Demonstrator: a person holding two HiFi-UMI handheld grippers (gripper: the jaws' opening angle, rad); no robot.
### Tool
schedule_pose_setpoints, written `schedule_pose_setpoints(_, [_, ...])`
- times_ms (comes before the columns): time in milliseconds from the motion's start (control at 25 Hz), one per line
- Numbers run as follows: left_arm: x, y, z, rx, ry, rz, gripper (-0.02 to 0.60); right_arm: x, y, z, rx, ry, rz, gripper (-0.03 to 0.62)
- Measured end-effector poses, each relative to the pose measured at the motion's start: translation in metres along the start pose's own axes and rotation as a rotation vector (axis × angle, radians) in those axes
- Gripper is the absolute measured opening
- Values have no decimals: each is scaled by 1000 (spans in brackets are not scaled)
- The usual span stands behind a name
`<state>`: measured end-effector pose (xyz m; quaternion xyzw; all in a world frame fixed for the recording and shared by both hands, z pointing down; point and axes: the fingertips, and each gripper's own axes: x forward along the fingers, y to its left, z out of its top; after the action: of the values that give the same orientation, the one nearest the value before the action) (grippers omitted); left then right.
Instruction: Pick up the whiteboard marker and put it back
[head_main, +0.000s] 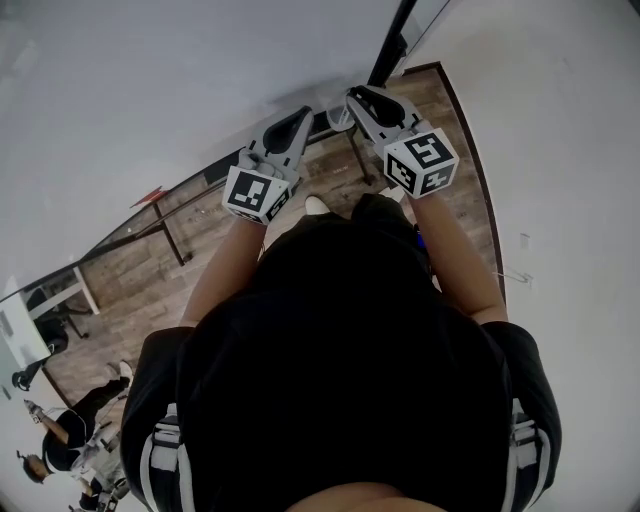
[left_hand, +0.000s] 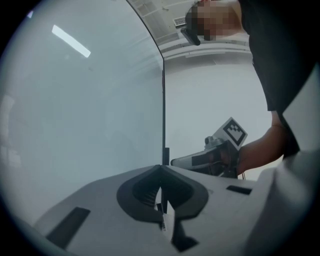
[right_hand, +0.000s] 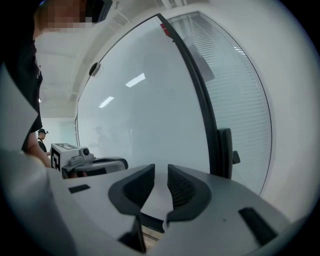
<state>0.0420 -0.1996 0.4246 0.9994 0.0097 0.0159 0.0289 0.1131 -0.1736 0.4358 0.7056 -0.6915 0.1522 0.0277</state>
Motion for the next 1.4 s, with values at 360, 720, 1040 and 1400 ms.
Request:
schedule_pose_setpoints(360, [-10,-21,24,22,-19,-63,5,-32,28,39,-138,-87,29,52])
schedule_pose_setpoints(720, [-22,-40,35,29,-53,-96,5,-63,37,19,-137,-117,8,5])
schedule_pose_setpoints(1040, [-24,-54,20,2,-25,-125,4,-72,47,4,-118,-129,18,0])
schedule_pose_setpoints(1400, [-25,-53,19,0,-38,-128,5,-68,50,8,-120,-134,33,0])
